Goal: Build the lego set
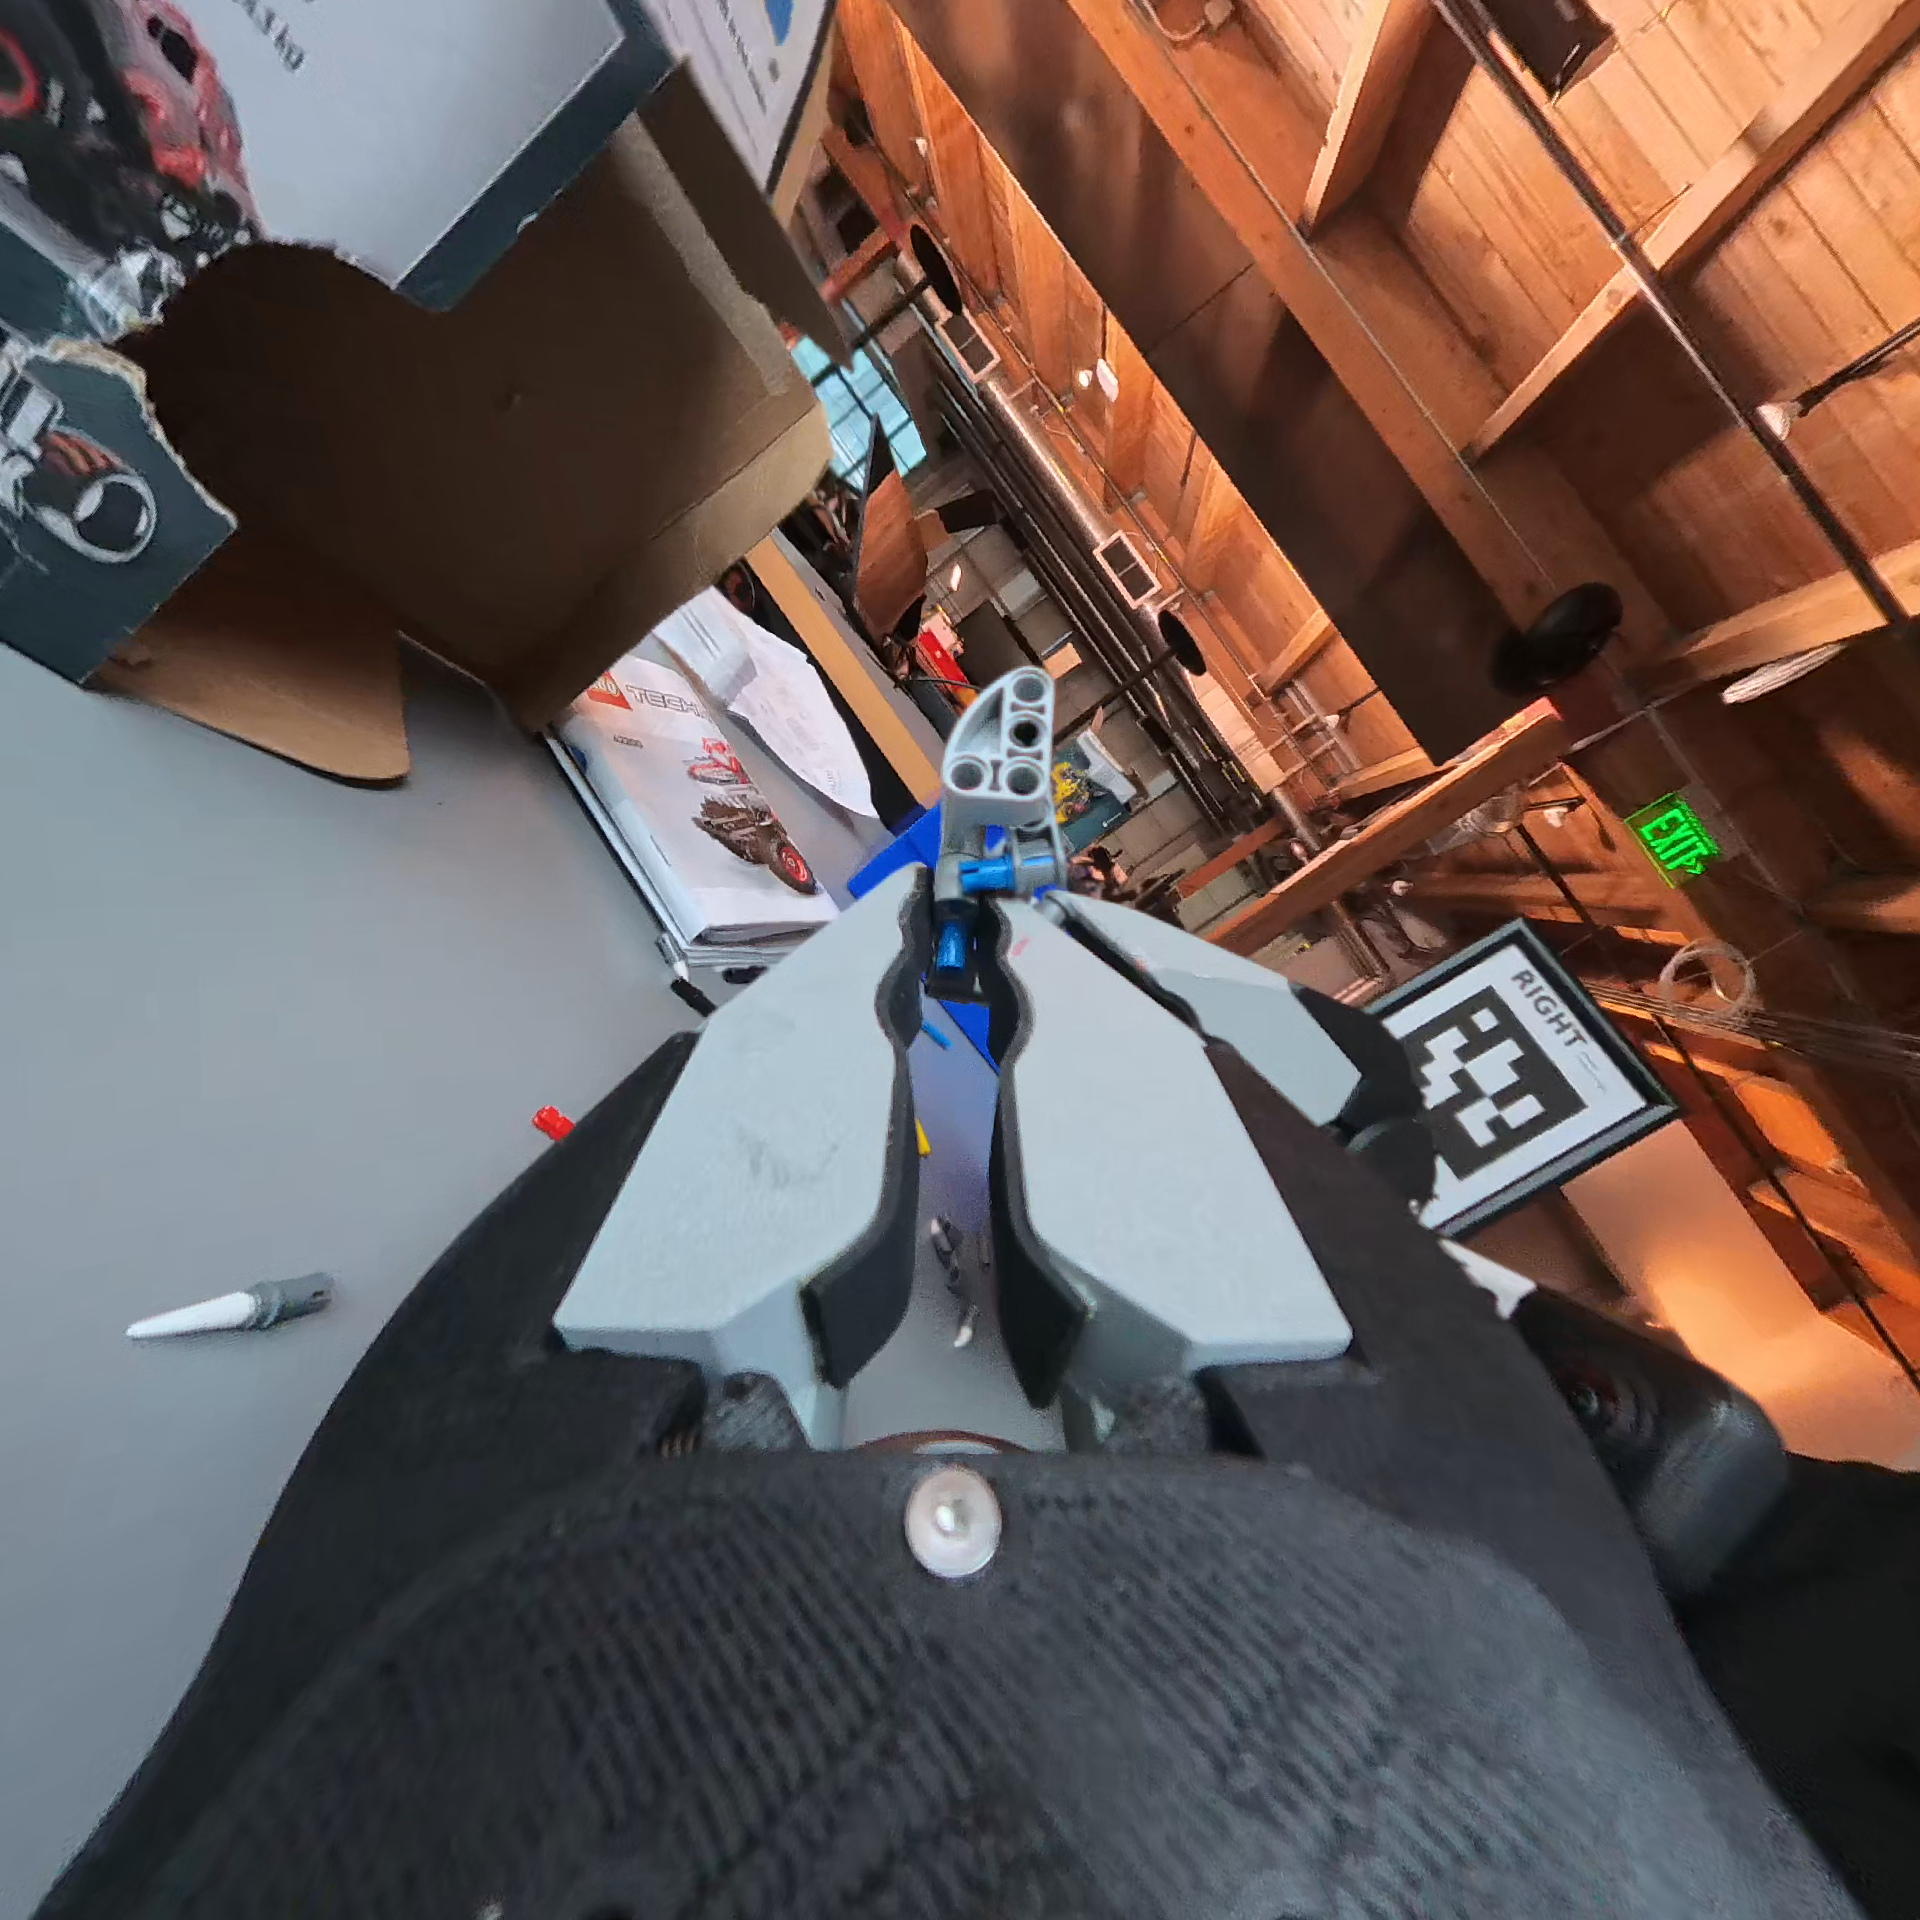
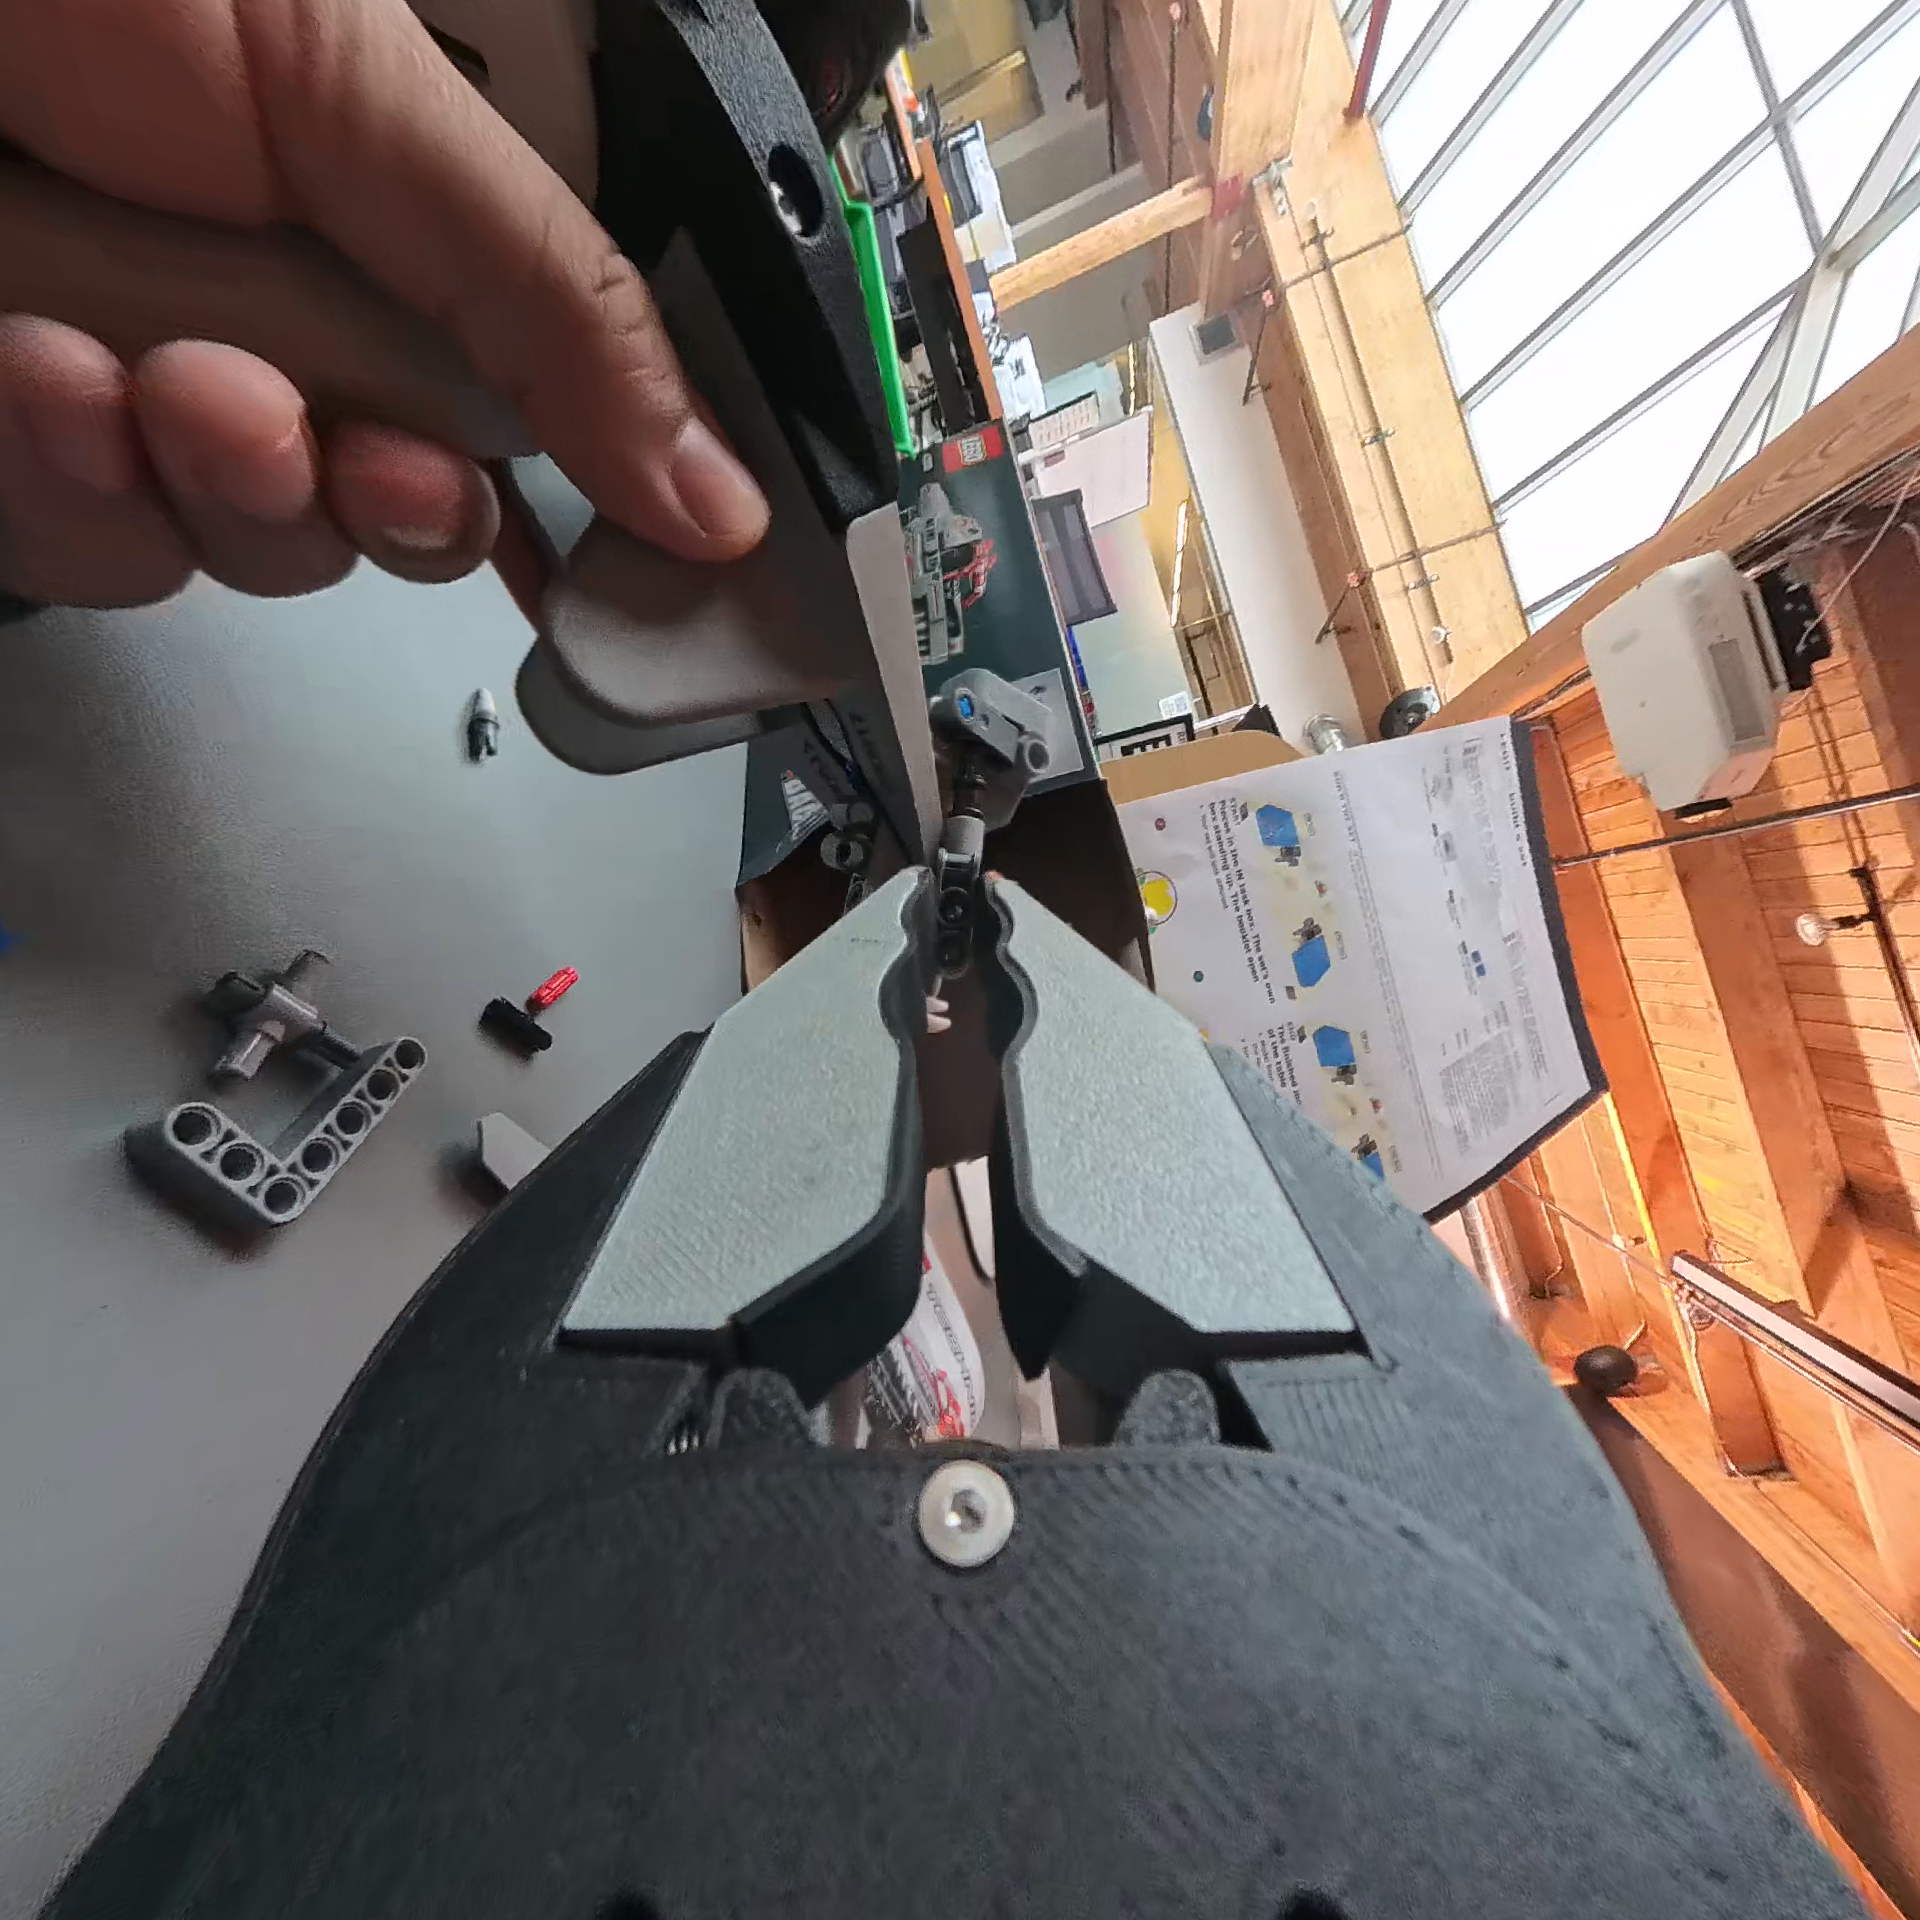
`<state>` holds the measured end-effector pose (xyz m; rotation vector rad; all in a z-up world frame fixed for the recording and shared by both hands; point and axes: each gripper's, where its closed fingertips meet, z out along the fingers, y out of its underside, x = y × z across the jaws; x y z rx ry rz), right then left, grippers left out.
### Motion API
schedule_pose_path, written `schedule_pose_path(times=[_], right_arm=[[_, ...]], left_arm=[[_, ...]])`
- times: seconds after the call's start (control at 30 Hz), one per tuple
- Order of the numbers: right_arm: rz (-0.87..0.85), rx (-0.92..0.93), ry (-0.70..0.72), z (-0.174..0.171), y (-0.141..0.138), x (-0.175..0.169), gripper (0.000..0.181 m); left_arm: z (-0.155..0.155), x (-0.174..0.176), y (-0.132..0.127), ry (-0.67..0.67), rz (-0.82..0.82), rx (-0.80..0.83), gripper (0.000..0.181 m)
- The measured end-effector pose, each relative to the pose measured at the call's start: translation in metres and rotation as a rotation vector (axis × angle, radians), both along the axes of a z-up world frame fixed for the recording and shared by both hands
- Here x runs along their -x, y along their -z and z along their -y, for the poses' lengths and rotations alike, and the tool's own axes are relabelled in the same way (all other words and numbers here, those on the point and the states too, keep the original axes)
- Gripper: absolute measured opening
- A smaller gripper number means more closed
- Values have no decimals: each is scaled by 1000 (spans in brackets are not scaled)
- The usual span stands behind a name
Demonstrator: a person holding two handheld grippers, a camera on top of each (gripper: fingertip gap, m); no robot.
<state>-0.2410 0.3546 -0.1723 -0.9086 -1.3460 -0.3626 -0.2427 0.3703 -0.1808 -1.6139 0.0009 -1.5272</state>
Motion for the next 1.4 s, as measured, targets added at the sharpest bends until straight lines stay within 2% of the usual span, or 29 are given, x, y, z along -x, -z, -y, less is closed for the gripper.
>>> schedule_pose_path(times=[0.13,0.2,0.33,0.37,0.47,0.57,0.63,0.77,0.87,0.93,1.07,1.23,1.4], right_arm=[[-22,19,-37,9,-6,0,3],[-92,137,-111,20,-11,2,3],[-218,293,-157,15,-20,-5,3],[-272,362,-169,13,-22,-8,2],[-526,775,-291,4,-28,-15,3],[-645,1063,-360,-6,-20,-21,4],[-646,1121,-370,-6,-13,-20,4],[-687,1158,-384,-10,-18,-24,4],[-746,1230,-408,-15,-19,-33,4],[-787,1327,-461,-16,-21,-37,3],[-834,1513,-549,-15,-20,-42,3],[-766,1569,-574,-6,-15,-38,3],[-629,1632,-606,10,-8,-35,3]], left_arm=[[3,-1,-7,-15,-39,-39,5],[1,0,-4,-49,-103,-67,5],[1,-1,-12,-94,-226,-170,6],[2,-3,-13,-100,-230,-176,6],[2,-4,-15,-115,-320,-234,6],[0,-7,-6,-119,-365,-210,7],[-2,-6,-2,-122,-372,-190,6],[1,-7,-9,-12,-203,-155,7],[-3,3,-12,-39,-198,-156,8],[-6,10,-15,-57,-218,-167,27],[-2,13,-23,14,-244,-218,38],[12,1,-29,109,-326,-316,51],[29,-9,-22,255,-389,-376,41]])
